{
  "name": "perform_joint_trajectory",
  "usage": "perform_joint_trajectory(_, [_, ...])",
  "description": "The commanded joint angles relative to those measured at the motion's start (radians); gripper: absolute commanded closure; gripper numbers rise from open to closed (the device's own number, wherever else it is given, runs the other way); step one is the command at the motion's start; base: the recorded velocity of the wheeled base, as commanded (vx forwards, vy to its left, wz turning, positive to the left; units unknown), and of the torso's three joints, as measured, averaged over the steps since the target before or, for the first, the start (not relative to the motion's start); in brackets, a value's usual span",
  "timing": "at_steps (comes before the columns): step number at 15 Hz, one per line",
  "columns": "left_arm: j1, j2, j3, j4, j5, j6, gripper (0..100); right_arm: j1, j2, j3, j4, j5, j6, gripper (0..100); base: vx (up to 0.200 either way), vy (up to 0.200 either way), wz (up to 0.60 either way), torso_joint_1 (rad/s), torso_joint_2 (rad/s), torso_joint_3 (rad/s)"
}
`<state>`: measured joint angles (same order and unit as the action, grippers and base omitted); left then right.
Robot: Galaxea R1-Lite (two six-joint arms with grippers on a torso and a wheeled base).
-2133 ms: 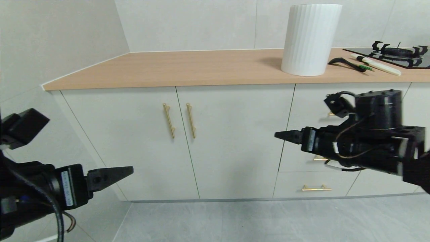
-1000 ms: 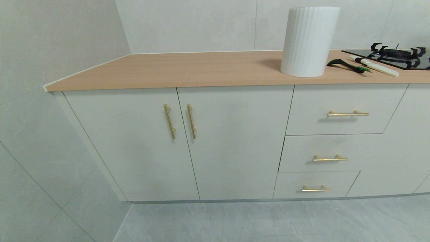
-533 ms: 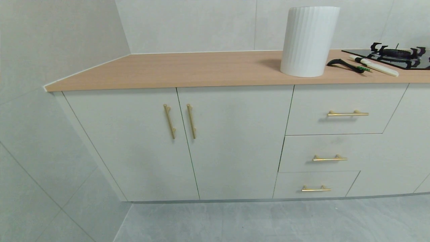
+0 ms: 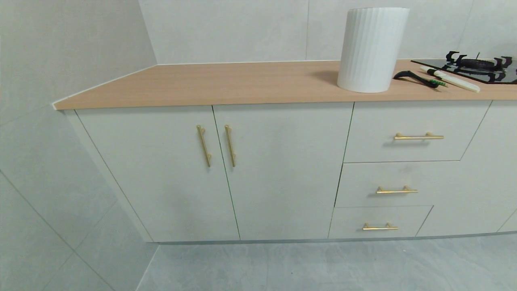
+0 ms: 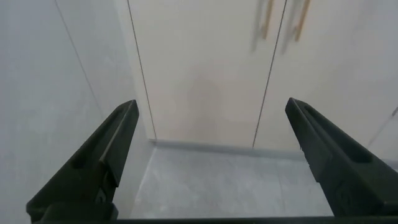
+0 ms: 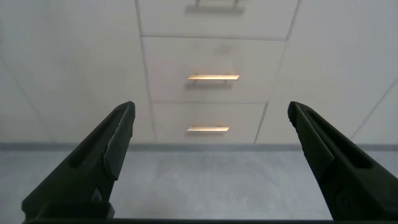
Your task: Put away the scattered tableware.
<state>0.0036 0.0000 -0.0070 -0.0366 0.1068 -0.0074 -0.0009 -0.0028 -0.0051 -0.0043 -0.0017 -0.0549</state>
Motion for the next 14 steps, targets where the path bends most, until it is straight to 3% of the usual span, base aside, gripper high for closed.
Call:
perform_joint_trajectory(1, [0.001, 0.000, 0.007, 0.006, -0.012, 0.000, 0, 0.001, 0.004, 0.002, 0.013, 0.006, 0.003, 0, 0.000, 0.000, 0.00, 0.000, 0.00, 0.000])
perform_joint_trajectory(3, [-0.001, 0.000, 0.007, 0.040, -0.073, 0.009, 0, 0.001, 0.004, 0.005, 0.003, 0.012, 0.023, 0, 0.000, 0.000, 0.00, 0.000, 0.00, 0.000])
perform_joint_trajectory(7, [-0.001, 0.000, 0.007, 0.038, -0.078, 0.024, 0, 0.002, 0.004, 0.005, 0.003, 0.019, 0.026, 0, 0.000, 0.000, 0.00, 0.000, 0.00, 0.000])
perform_joint_trajectory(14, [-0.001, 0.000, 0.007, 0.040, -0.078, 0.007, 0, 0.002, 0.003, 0.005, 0.001, 0.023, 0.027, 0, 0.000, 0.000, 0.00, 0.000, 0.00, 0.000])
